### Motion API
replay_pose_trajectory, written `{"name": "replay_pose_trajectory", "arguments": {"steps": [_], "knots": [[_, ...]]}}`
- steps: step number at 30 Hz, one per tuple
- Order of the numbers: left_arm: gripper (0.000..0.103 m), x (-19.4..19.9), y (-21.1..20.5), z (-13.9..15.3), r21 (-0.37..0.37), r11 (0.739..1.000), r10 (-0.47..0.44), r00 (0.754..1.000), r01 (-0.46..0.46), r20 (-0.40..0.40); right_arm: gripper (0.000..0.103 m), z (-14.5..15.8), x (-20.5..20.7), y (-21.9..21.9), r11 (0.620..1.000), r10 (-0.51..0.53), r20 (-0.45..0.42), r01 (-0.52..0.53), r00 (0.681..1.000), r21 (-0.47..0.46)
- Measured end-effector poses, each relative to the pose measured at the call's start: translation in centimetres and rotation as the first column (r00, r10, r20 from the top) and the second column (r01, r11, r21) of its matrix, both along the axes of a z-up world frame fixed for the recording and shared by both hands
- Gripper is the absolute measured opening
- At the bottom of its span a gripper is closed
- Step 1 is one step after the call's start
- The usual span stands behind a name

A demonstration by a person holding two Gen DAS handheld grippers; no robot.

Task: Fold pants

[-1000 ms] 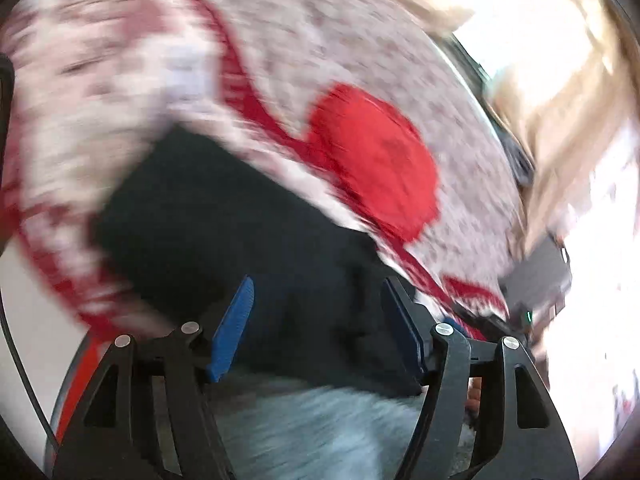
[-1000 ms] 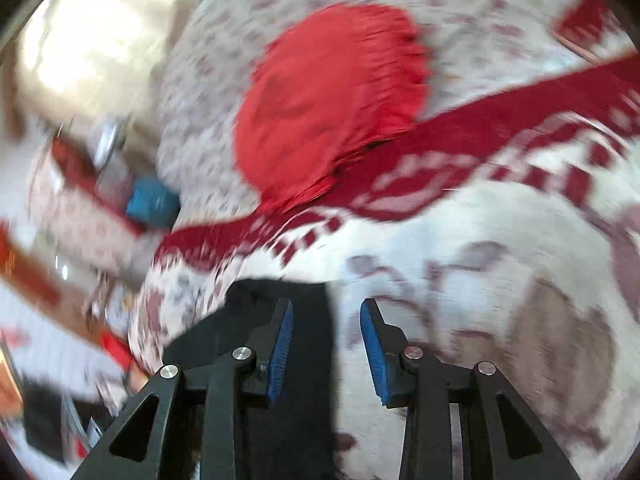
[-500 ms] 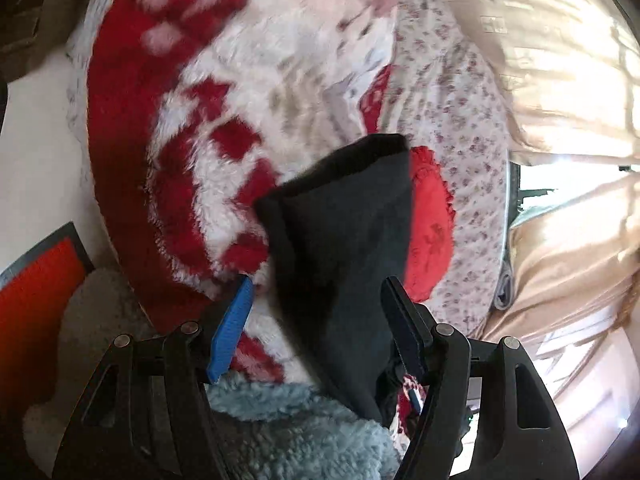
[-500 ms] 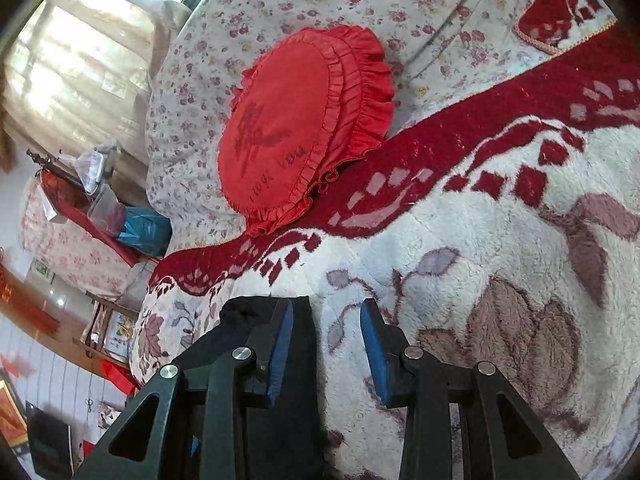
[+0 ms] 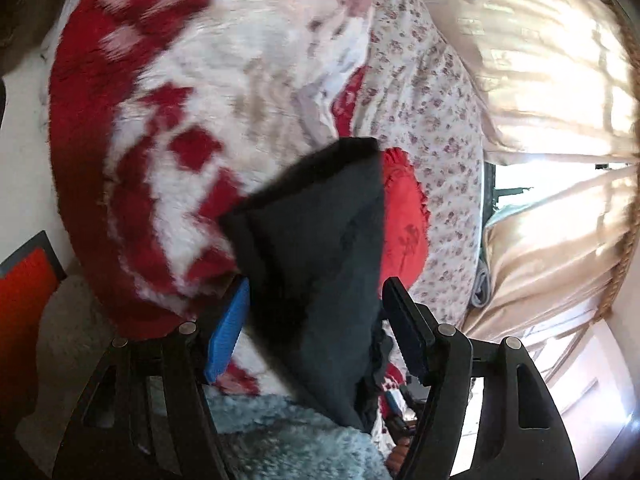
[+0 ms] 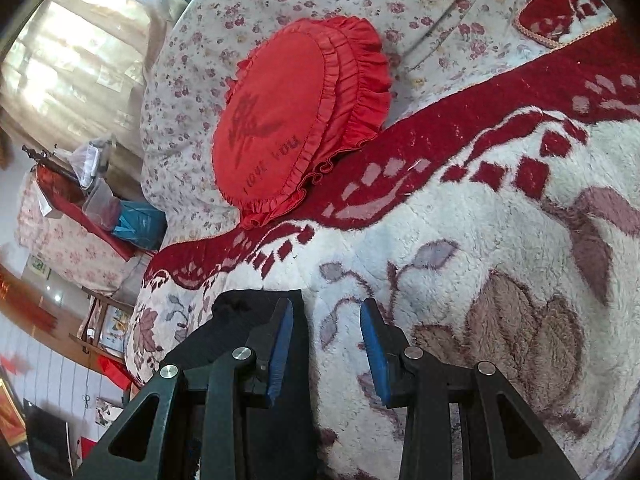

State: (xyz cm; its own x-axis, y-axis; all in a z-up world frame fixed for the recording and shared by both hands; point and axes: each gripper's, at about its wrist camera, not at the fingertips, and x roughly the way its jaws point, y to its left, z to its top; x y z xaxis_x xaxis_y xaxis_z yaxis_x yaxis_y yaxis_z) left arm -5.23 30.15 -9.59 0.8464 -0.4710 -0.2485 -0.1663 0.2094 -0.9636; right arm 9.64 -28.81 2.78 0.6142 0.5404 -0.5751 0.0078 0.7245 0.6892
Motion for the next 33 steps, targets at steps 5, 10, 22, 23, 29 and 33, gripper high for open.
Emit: {"name": "replay_pose_trajectory", "arguments": {"steps": [5, 10, 22, 23, 29, 33], "knots": [[0.067, 0.1, 0.2, -1.2, -0.029, 0.999, 0.013, 1.000, -0.013, 0.015, 0.034, -0.3, 0.1, 0.2, 1.000, 0.004, -0.012, -0.004, 1.000, -0.013], [0.046, -0.3, -0.7, 0.8, 0.041, 0.999, -0.031, 0.997, 0.028, 0.077, 0.034, -0.4, 0.2, 0.4, 1.000, 0.008, -0.022, -0.009, 1.000, -0.021], [0.013, -0.4, -3.4, 7.2, 0.434, 0.900, -0.057, 0.997, 0.027, 0.058, 0.034, -0.4, 0.1, 0.4, 1.000, 0.006, -0.023, -0.006, 1.000, -0.018], [0.013, -0.3, -4.6, 8.8, 0.502, 0.864, -0.088, 0.993, 0.035, 0.081, 0.034, -0.5, 0.1, 0.4, 1.000, 0.005, -0.021, -0.005, 1.000, -0.017], [0.013, 1.6, -17.5, 17.5, 0.821, 0.554, -0.470, 0.866, 0.137, 0.172, 0.034, -0.5, 0.0, 0.3, 1.000, 0.004, -0.023, -0.005, 1.000, -0.016], [0.013, 2.9, -26.5, 17.8, 0.911, 0.345, -0.680, 0.729, 0.226, 0.077, 0.034, -0.6, -0.1, 0.0, 1.000, -0.005, -0.022, 0.005, 1.000, 0.001]]}}
